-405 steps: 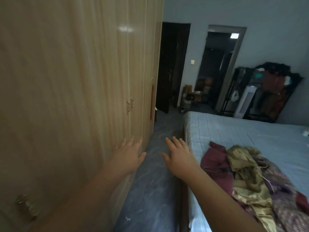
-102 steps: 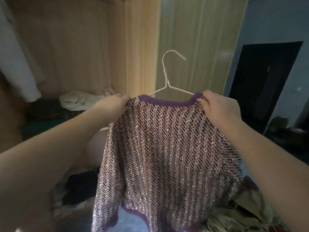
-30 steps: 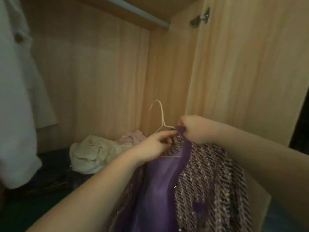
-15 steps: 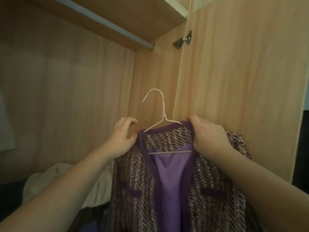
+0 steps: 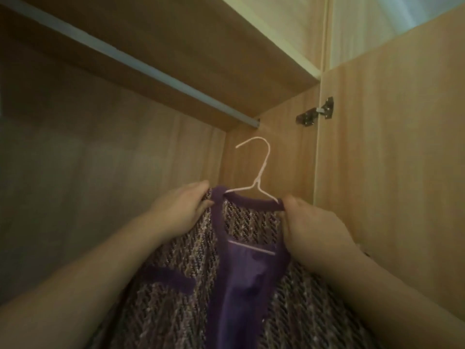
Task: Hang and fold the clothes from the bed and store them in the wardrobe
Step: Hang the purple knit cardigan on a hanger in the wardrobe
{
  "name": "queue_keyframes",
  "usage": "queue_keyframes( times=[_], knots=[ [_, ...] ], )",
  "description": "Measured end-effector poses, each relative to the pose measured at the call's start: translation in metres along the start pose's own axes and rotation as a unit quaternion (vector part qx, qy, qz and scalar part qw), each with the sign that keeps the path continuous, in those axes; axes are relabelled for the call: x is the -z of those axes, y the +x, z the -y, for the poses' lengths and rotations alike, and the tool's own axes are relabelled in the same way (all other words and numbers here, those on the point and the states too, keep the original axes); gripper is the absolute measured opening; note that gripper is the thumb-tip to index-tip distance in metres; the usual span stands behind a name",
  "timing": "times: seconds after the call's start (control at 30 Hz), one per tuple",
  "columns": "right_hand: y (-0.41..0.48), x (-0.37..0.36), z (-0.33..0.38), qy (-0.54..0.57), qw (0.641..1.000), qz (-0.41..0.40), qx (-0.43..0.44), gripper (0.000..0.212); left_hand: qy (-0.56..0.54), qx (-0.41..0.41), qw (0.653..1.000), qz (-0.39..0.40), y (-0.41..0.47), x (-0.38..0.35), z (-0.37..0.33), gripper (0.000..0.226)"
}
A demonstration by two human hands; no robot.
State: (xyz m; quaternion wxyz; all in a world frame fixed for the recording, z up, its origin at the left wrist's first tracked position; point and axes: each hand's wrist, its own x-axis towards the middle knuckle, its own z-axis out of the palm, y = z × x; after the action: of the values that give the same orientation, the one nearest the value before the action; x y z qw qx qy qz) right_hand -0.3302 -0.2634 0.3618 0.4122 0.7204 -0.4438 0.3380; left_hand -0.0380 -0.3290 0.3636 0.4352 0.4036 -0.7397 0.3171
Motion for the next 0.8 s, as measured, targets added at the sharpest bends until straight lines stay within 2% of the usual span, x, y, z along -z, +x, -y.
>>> queue_keyframes(
  times=[0.13, 0.27, 0.4, 0.47, 0.5, 0.6, 0.7, 0.8],
  knots=[
    [0.055, -0.02, 0.016, 0.027, 0.999, 0.04, -0.019, 0.022, 0.007, -0.032, 0.999, 0.003, 0.031, -0.009, 0.049, 0.014],
    [0.114, -0.046, 0.018, 0.095, 0.993, 0.069, -0.016, 0.024, -0.009, -0.055, 0.998, 0.013, 0.067, -0.022, 0.089, 0.033],
    [0.146, -0.062, 0.009, 0.136, 0.99, 0.044, 0.001, 0.027, -0.01, 0.036, 0.999, -0.024, 0.099, -0.033, 0.147, 0.04],
    [0.153, -0.068, 0.004, 0.098, 0.994, 0.019, 0.035, 0.03, -0.03, 0.085, 0.995, -0.044, 0.11, -0.036, 0.169, 0.051],
    [0.155, -0.071, 0.001, 0.07, 0.996, 0.01, 0.052, 0.031, -0.056, 0.088, 0.993, -0.052, 0.116, -0.038, 0.175, 0.049],
    [0.162, -0.081, -0.001, -0.008, 0.999, 0.001, 0.053, 0.024, -0.131, 0.048, 0.989, -0.056, 0.133, -0.043, 0.174, 0.023],
    [0.174, -0.089, 0.002, -0.077, 0.997, -0.015, -0.025, 0.011, -0.073, 0.014, 0.995, -0.06, 0.154, -0.048, 0.162, 0.021],
    [0.187, -0.095, 0.002, -0.128, 0.989, -0.024, -0.073, 0.004, -0.011, 0.031, 0.999, -0.029, 0.179, -0.058, 0.151, 0.044]
  ],
)
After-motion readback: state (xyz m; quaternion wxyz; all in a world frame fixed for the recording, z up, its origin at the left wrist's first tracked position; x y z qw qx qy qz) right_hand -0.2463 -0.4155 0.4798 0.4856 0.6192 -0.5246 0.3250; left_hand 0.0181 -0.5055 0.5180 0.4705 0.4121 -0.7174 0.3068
